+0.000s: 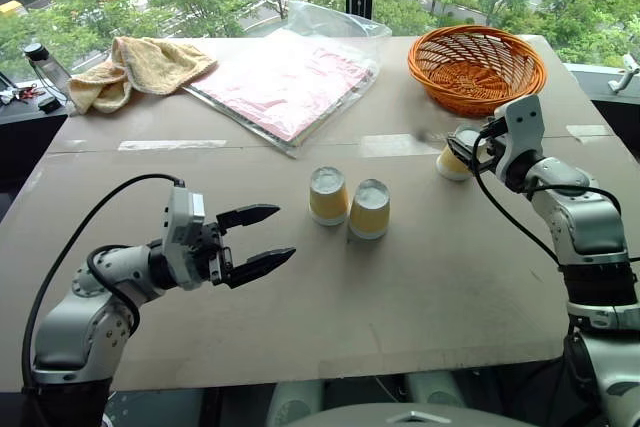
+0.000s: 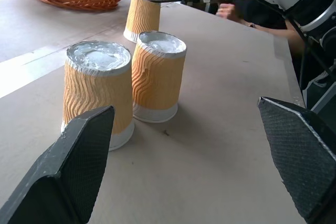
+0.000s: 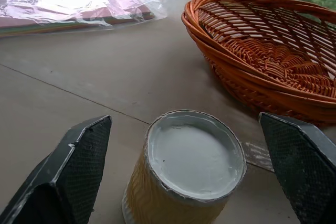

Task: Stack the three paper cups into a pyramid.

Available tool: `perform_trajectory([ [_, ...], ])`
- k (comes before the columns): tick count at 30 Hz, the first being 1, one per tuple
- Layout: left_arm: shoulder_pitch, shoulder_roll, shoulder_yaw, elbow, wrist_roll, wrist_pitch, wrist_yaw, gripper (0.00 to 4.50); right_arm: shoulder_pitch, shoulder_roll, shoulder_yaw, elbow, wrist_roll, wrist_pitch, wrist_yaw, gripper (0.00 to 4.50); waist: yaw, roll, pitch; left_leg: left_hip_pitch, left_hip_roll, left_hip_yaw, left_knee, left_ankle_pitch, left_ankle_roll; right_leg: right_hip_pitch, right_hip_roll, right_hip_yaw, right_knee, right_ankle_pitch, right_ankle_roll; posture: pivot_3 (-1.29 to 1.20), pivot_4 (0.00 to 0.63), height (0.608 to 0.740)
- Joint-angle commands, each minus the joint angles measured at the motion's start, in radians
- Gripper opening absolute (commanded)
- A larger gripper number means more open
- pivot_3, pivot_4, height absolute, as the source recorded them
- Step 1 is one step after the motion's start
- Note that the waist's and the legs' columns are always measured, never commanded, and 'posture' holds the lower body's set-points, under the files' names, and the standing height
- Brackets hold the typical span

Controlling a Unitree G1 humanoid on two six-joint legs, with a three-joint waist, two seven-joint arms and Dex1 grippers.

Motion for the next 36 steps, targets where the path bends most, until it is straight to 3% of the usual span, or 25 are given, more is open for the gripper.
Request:
perform_trajectory([
  [1,0.009,0.0,0.023,-0.041,-0.015,-0.015,0.002,4.5,-0.032,0.016,-0.031,0.062,-0.017,-0.061,-0.016,4.44,0.001,0.0,0.0,0.0,0.0,0.0,0.0,0.0,0.0,0.0,0.0,0.0,0.0,0.0,0.0,0.0,0.15,0.74],
  [4,0.011,0.0,0.025,-0.044,-0.017,-0.017,0.002,4.5,-0.037,0.037,-0.05,0.088,0.014,-0.045,0.003,4.44,0.003,0.0,0.0,0.0,0.0,0.0,0.0,0.0,0.0,0.0,0.0,0.0,0.0,0.0,0.0,0.0,0.15,0.74],
  [7,0.013,-0.002,0.026,-0.05,-0.021,-0.017,0.002,4.5,-0.034,0.045,-0.063,0.102,0.029,-0.043,0.013,3.69,0.002,0.0,0.0,0.0,0.0,0.0,0.0,0.0,0.0,0.0,0.0,0.0,0.0,0.0,0.0,0.0,0.15,0.74],
  [10,0.012,-0.008,0.026,-0.055,-0.027,-0.017,0.004,4.5,-0.023,0.037,-0.065,0.076,0.036,-0.054,0.031,2.39,0.003,0.001,0.0,0.0,0.0,0.0,0.0,0.0,0.0,0.0,0.0,0.0,0.0,0.0,0.0,0.0,0.15,0.74],
  [11,0.013,-0.013,0.028,-0.057,-0.026,-0.022,0.008,4.5,-0.016,0.034,-0.067,0.052,0.044,-0.055,0.046,2.19,0.002,0.001,0.0,0.0,0.0,0.0,0.0,0.0,0.0,0.0,0.0,0.0,0.0,0.0,0.0,0.0,0.15,0.74],
  [17,0.016,-0.091,0.083,-0.025,-0.049,-0.106,0.031,4.5,0.007,0.001,-0.051,-0.23,0.197,0.044,0.207,2.19,0.001,0.003,0.002,0.0,0.0,0.0,0.0,0.0,0.0,0.0,0.0,0.0,0.0,0.0,0.0,0.0,0.15,0.74],
  [23,0.047,-0.078,0.178,0.057,-0.179,-0.079,-0.117,4.5,-0.097,0.025,0.038,-0.458,0.305,0.255,0.191,2.19,0.0,0.004,0.002,0.001,0.001,-0.001,0.0,0.0,0.0,0.0,0.001,-0.001,0.001,0.0,0.0,0.0,0.15,0.74],
  [29,0.106,-0.045,0.222,0.128,-0.186,-0.064,-0.201,4.5,-0.177,0.063,0.141,-0.536,0.345,0.406,0.158,2.19,0.005,0.003,0.002,0.0,0.001,-0.001,0.0,0.0,0.0,0.0,0.0,-0.001,0.0,-0.002,-0.003,0.0,0.15,0.74],
  [36,0.126,-0.051,0.233,0.121,-0.189,-0.064,-0.203,4.5,-0.191,0.049,0.208,-0.543,0.34,0.453,0.176,2.19,0.003,0.003,0.002,0.0,0.001,-0.001,0.0,0.0,0.0,0.0,0.0,-0.001,0.0,-0.002,-0.003,0.0,0.15,0.74],
])
